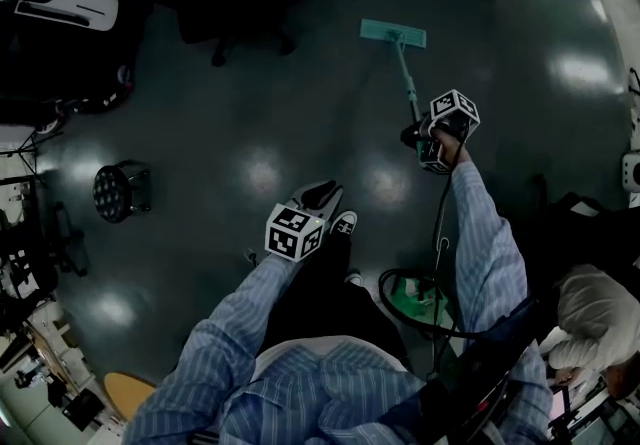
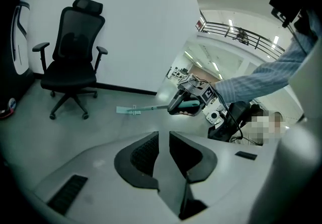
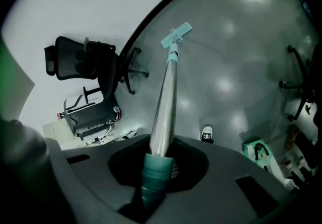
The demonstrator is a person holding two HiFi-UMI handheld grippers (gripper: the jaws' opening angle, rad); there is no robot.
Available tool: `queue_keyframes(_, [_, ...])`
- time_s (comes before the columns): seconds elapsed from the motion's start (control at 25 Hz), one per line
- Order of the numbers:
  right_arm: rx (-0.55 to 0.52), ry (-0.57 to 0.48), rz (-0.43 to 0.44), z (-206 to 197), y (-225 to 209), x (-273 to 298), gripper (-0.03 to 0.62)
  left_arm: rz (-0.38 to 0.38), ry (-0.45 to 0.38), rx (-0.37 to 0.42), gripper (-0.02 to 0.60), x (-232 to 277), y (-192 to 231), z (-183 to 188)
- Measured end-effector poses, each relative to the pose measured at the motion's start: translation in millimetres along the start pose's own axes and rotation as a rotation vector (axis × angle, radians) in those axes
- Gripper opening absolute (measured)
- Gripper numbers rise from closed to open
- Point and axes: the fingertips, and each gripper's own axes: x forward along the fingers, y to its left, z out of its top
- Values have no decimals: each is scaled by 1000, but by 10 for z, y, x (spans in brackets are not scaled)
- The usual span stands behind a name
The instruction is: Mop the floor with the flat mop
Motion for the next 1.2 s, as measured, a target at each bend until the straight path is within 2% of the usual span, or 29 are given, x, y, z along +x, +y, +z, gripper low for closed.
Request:
queue_keyframes(0.32, [17, -24, 4, 403, 235, 88, 54, 15, -14, -19, 69, -30, 31, -38])
queue_keyframes(0.56, [57, -43, 49, 220, 304, 149, 54, 21, -13, -13, 69, -153, 20, -110])
queue_keyframes(0.8, [57, -34, 57, -290, 106, 177, 54, 20, -21, -11, 69, -285, -92, -172])
queue_keyframes(1.2, [84, -27, 104, -1589, -357, 336, 54, -39, -42, 35, 69, -369, -649, -343])
